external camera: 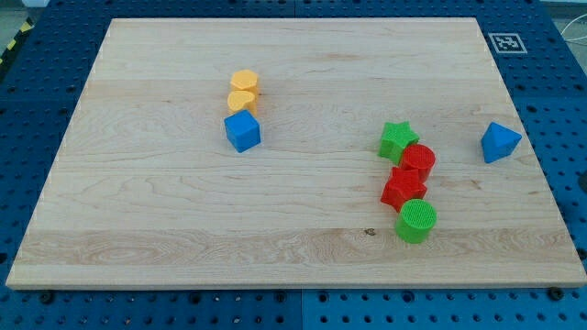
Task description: Slide the blue triangle to the up a bit a right
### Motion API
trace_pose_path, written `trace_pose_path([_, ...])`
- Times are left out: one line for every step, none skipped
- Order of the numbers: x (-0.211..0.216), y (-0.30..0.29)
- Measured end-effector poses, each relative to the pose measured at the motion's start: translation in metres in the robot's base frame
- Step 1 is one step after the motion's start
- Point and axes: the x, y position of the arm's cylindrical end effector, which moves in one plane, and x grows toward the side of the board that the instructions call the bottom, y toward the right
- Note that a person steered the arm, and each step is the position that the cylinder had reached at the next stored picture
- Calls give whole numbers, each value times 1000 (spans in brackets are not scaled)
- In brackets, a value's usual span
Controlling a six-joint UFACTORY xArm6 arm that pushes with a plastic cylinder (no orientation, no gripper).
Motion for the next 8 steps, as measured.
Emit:
trace_pose_path([-1, -27])
trace_pose_path([-14, -44])
trace_pose_path([-32, -56])
trace_pose_path([-48, -73])
trace_pose_path([-63, -94])
trace_pose_path([-79, -115])
trace_pose_path([-102, -142])
trace_pose_path([-126, -167])
